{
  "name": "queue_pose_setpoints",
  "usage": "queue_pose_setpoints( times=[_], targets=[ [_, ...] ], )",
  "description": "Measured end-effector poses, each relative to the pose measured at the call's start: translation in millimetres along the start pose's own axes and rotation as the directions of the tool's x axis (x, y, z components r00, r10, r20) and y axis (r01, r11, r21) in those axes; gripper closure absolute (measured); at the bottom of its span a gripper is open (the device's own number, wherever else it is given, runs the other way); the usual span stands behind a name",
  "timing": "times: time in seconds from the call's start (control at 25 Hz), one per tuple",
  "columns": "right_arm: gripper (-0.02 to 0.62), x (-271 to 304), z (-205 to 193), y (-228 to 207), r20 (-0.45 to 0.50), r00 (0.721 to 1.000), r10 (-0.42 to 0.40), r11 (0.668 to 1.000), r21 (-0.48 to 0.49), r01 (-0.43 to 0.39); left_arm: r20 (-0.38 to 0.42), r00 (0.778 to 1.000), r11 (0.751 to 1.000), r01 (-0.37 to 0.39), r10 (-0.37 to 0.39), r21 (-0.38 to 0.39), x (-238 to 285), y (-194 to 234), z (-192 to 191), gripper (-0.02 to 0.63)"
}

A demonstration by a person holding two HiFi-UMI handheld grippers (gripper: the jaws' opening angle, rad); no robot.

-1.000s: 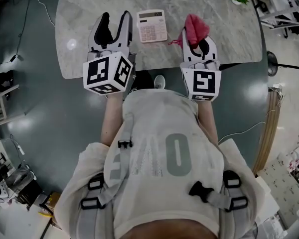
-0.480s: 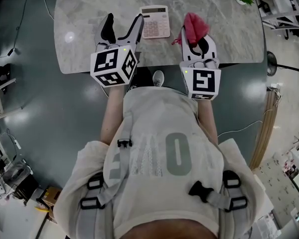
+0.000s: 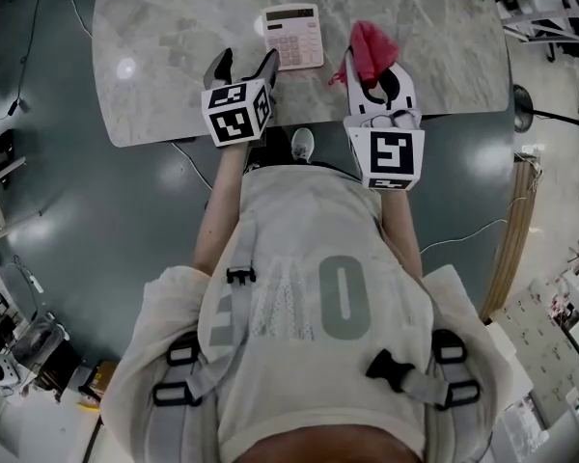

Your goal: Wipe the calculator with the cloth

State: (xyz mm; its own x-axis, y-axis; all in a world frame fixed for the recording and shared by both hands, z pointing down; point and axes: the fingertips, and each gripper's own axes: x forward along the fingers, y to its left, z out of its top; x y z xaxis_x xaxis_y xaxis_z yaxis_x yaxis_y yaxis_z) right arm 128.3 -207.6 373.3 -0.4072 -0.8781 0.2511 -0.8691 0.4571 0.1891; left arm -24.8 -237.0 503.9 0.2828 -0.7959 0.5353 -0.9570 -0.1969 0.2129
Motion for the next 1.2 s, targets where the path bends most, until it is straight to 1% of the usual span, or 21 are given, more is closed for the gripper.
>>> queue_pose_setpoints(
  times=[0.12,0.24,0.44,0.56,0.68,0.76,0.96,1.08,1.2],
  targets=[
    [0.538,4.3,-3.1,-0.9,-0.009,1.0,0.001,1.0,0.014,-0.001,-0.071,0.997,0.999,-0.012,0.015,0.049,16.0,2.8,-21.5,0.265],
    [0.538,8.1,-3.0,0.6,-0.016,1.0,0.007,1.0,0.014,-0.007,-0.119,0.993,0.995,-0.016,0.027,0.097,25.0,4.7,-33.6,0.265],
    [0.538,10.5,-7.7,4.3,-0.034,0.999,0.018,1.0,0.015,-0.017,-0.182,0.983,0.991,-0.003,0.027,0.131,38.1,3.7,-50.1,0.265],
    [0.537,10.5,-11.0,5.8,-0.045,0.999,0.024,1.0,0.015,-0.023,-0.217,0.976,0.99,-0.005,0.035,0.139,43.0,5.5,-61.5,0.265],
    [0.537,11.1,-13.2,5.6,-0.053,0.998,0.027,1.0,0.014,-0.026,-0.237,0.971,0.989,-0.004,0.04,0.151,43.9,6.7,-69.3,0.265],
    [0.537,12.6,-15.5,4.0,-0.058,0.998,0.028,1.0,0.015,-0.028,-0.237,0.971,0.989,0.0,0.034,0.145,46.0,6.6,-71.6,0.267],
    [0.537,15.2,-19.3,1.9,-0.065,0.997,0.041,0.999,-0.005,-0.041,-0.24,0.971,0.996,0.017,0.004,0.086,47.2,6.8,-76.2,0.262],
    [0.537,20.8,-13.9,-3.9,-0.063,0.997,0.045,0.998,-0.05,-0.048,-0.235,0.972,0.998,0.023,-0.008,0.059,47.3,8.0,-77.7,0.259],
    [0.537,30.7,-0.4,-16.9,-0.048,0.998,0.037,0.993,-0.11,-0.042,-0.232,0.973,0.998,0.026,-0.013,0.052,47.8,8.6,-77.2,0.259]
  ],
)
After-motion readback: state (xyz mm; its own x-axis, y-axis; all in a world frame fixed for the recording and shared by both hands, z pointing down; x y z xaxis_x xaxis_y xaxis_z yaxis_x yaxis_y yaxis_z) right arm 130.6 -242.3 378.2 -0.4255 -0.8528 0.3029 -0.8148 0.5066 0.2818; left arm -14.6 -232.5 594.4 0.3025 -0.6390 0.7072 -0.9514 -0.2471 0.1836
